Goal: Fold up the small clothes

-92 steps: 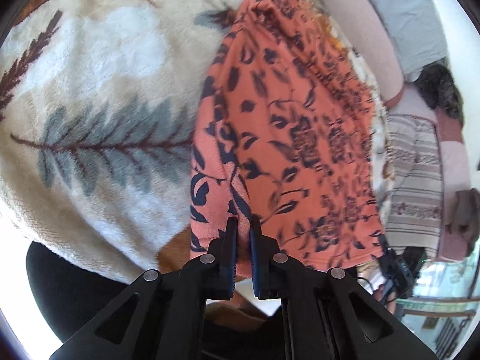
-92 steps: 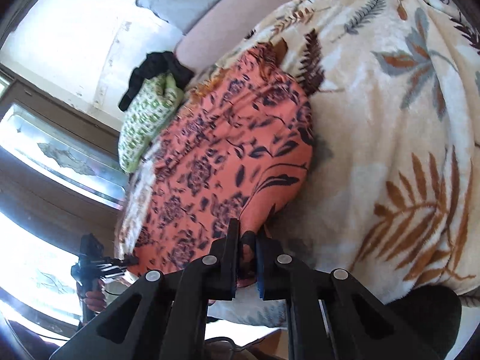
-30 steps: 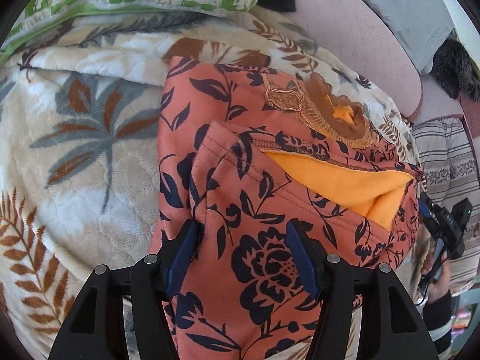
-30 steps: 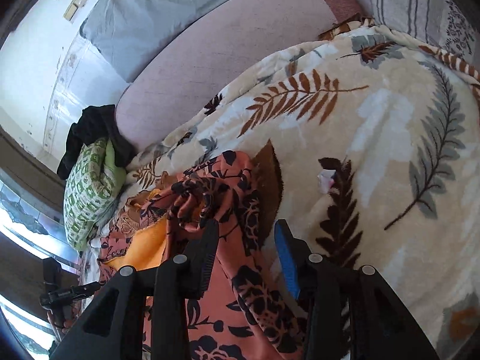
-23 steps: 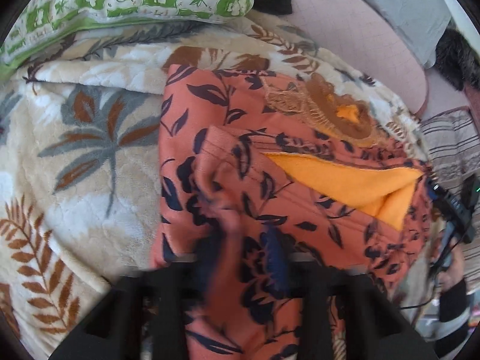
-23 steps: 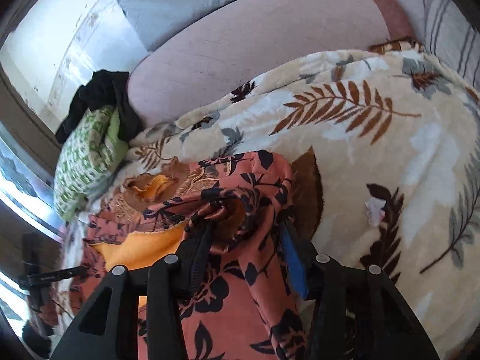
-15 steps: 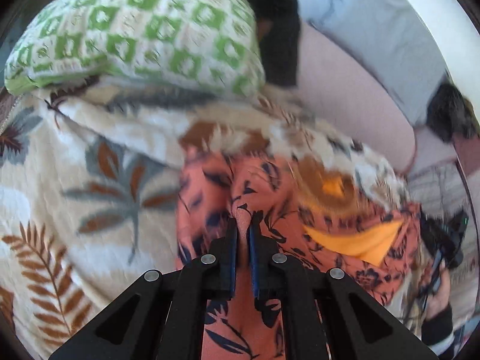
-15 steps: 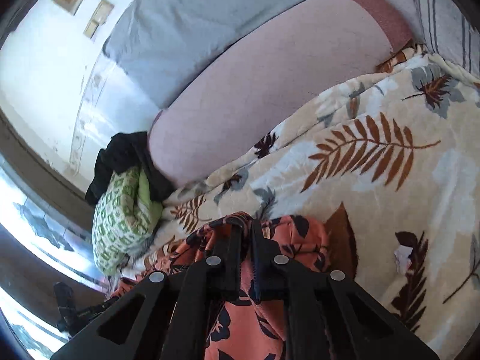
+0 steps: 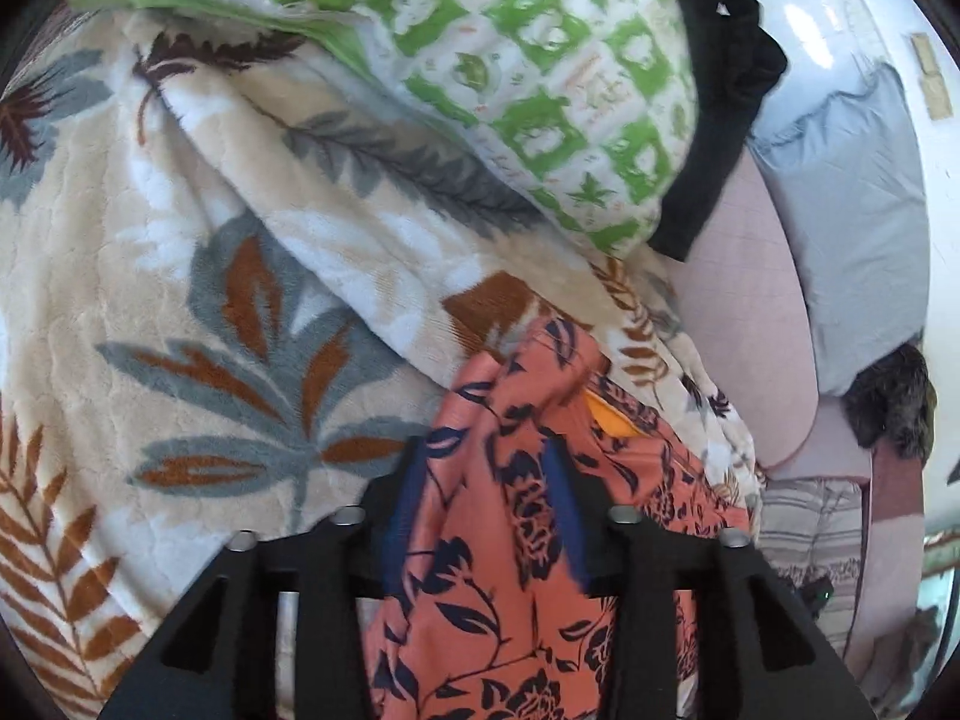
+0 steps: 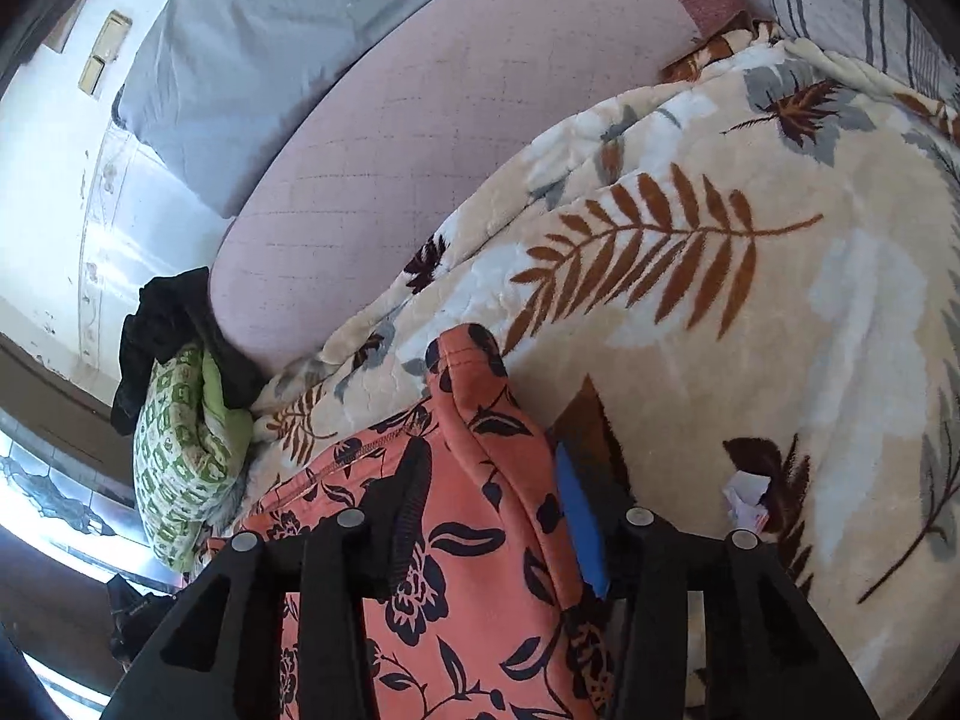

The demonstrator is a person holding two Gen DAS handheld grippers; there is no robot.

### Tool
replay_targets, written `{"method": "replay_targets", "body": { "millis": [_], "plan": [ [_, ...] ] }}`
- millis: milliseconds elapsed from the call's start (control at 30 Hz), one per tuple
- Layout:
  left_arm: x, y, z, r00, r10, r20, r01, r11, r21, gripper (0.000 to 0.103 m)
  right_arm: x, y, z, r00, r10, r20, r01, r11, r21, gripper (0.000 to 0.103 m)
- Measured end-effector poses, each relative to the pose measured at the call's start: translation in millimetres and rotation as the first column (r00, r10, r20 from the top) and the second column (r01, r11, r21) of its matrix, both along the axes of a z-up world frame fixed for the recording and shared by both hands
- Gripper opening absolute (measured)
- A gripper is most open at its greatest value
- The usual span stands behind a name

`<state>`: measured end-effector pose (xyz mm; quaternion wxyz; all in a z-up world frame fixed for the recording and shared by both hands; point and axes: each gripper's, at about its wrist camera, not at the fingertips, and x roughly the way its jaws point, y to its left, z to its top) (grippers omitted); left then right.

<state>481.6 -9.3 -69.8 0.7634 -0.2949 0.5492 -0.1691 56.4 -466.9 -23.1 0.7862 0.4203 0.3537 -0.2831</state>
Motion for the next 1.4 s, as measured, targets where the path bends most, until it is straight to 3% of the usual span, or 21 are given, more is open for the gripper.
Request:
{"method": "replay_targets", "body": {
  "millis": [167, 200, 233, 267, 300, 333, 433, 500, 567, 633, 667, 800, 867, 967, 1000, 1033, 1067, 1100, 1133, 1233, 1400],
  "plan": [
    [13.0, -34.6, -6.5, 0.996, -0.091, -0.006, 0.091, 0.990, 0.105, 0.051, 23.8, 6.3, -16.2, 0.999, 0.006, -0.037, -0.007, 1.000, -0.013, 0.050],
    [15.1, -41.9, -9.3, 0.995, -0.095, -0.009, 0.095, 0.986, 0.137, 0.049, 28.3, 7.5, -17.6, 0.999, 0.009, -0.051, -0.011, 0.999, -0.036, 0.049],
    [17.9, -50.2, -11.1, 0.995, -0.099, -0.004, 0.098, 0.978, 0.186, 0.037, 34.8, 9.1, -18.9, 0.996, 0.016, -0.087, -0.022, 0.997, -0.074, 0.048],
    [20.8, -56.7, -10.8, 0.994, -0.112, 0.006, 0.108, 0.970, 0.219, 0.004, 40.1, 9.7, -19.6, 0.993, 0.029, -0.117, -0.041, 0.994, -0.097, 0.030],
    [24.3, -62.5, -10.0, 0.991, -0.130, 0.013, 0.122, 0.959, 0.255, 0.005, 46.4, 9.4, -18.2, 0.990, 0.063, -0.129, -0.076, 0.992, -0.104, 0.006],
    [25.2, -61.7, -6.1, 0.993, -0.119, 0.027, 0.108, 0.959, 0.261, 0.004, 47.7, 9.5, -12.1, 0.992, 0.074, -0.104, -0.086, 0.989, -0.118, 0.005],
    [33.2, -46.8, -0.4, 0.996, -0.004, 0.095, -0.012, 0.986, 0.169, 0.004, 26.5, 5.9, 15.1, 0.991, 0.026, 0.135, -0.006, 0.989, -0.144, 0.005],
    [44.4, -38.5, -14.8, 0.997, 0.073, 0.039, -0.079, 0.983, 0.168, 0.004, 15.4, -11.2, 8.1, 0.988, -0.049, 0.147, 0.065, 0.992, -0.111, 0.005],
    [55.4, -32.5, -38.7, 0.990, 0.125, -0.069, -0.115, 0.985, 0.130, 0.005, 10.2, -27.0, -18.8, 0.994, -0.107, 0.021, 0.108, 0.993, -0.042, 0.005],
    [55.4, -22.7, -45.2, 0.980, 0.161, -0.116, -0.156, 0.986, 0.051, 0.007, 2.5, -28.3, -41.0, 0.990, -0.117, -0.078, 0.119, 0.993, 0.015, 0.008],
    [53.4, -15.7, -43.4, 0.977, 0.174, -0.124, -0.174, 0.985, 0.008, 0.008, -4.4, -23.5, -41.5, 0.989, -0.128, -0.075, 0.128, 0.992, 0.004, 0.013],
    [41.4, 9.7, -27.2, 0.978, 0.164, -0.128, -0.170, 0.985, -0.034, 0.012, -36.0, 0.8, -21.3, 0.991, -0.128, 0.023, 0.128, 0.992, 0.008, 0.013],
    [18.4, 19.8, -8.5, 0.989, 0.122, -0.085, -0.129, 0.989, -0.075, 0.025, -50.7, 23.0, -4.1, 0.989, -0.074, 0.129, 0.077, 0.997, -0.013, 0.015],
    [-24.6, 17.8, 11.6, 0.999, 0.046, -0.023, -0.047, 0.997, -0.060, 0.043, -62.7, 61.8, 4.3, 0.985, -0.001, 0.172, 0.003, 1.000, -0.014, 0.035],
    [-38.4, 11.9, 11.6, 0.999, 0.015, -0.032, -0.015, 1.000, -0.001, 0.042, -63.1, 72.6, -3.4, 0.994, 0.015, 0.106, -0.015, 1.000, 0.000, 0.043],
    [-48.1, 6.3, 8.2, 0.998, -0.013, -0.061, 0.017, 0.998, 0.061, 0.041, -61.2, 78.7, -14.5, 1.000, 0.024, -0.013, -0.024, 1.000, 0.016, 0.040],
    [-57.8, -3.2, -3.7, 0.991, -0.050, -0.124, 0.067, 0.989, 0.134, 0.035, -61.1, 88.0, -27.8, 0.983, 0.025, -0.184, -0.020, 0.999, 0.028, 0.036],
    [-66.7, -6.1, -9.8, 0.986, -0.064, -0.151, 0.091, 0.980, 0.177, 0.030, -65.9, 96.4, -28.3, 0.975, 0.015, -0.222, -0.012, 1.000, 0.016, 0.034],
    [-78.8, -4.3, -11.1, 0.986, -0.070, -0.149, 0.100, 0.973, 0.206, 0.028, -75.8, 104.6, -18.1, 0.980, -0.012, -0.197, 0.009, 1.000, -0.012, 0.035],
    [-103.1, 16.4, 0.2, 0.990, -0.067, -0.127, 0.086, 0.984, 0.155, 0.029, -110.5, 127.0, 17.7, 0.994, -0.088, -0.070, 0.088, 0.996, -0.003, 0.038],
    [-143.0, 84.6, 26.9, 0.993, -0.020, -0.120, 0.016, 0.999, -0.036, 0.033, -161.0, 161.5, 57.0, 0.986, -0.152, -0.071, 0.150, 0.988, -0.030, 0.048]
  ]
}}
